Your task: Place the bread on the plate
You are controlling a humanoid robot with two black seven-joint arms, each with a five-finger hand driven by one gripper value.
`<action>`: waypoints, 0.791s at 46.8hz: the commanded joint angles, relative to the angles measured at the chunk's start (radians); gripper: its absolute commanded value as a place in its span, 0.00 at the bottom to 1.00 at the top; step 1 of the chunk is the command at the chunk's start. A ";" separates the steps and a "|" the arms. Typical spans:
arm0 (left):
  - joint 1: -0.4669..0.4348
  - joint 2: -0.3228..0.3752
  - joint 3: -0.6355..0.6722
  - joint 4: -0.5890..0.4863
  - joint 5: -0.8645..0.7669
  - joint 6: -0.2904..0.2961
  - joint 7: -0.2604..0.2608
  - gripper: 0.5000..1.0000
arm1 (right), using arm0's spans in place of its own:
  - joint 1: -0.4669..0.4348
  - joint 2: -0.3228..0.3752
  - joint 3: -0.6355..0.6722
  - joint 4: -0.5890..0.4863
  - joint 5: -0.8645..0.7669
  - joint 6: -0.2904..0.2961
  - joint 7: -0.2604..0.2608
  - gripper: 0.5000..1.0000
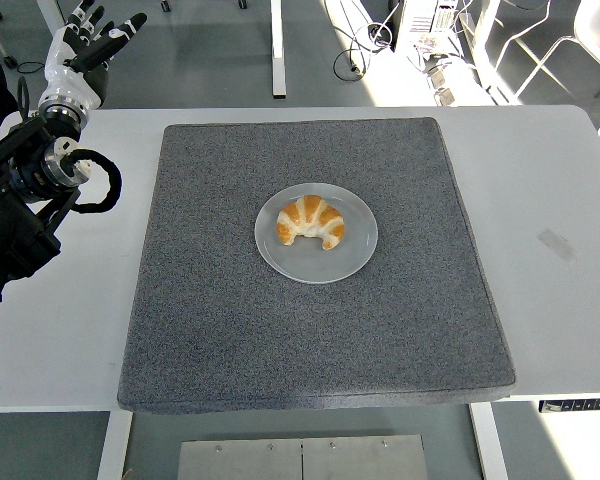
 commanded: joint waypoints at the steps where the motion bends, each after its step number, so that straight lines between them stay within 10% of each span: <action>1: -0.001 0.001 0.002 0.000 0.002 -0.011 -0.005 0.94 | 0.000 0.000 0.000 0.000 0.000 0.000 0.000 1.00; 37: 0.028 -0.038 0.010 0.011 0.002 -0.026 -0.084 0.95 | 0.000 0.000 0.000 0.000 0.000 0.000 0.000 1.00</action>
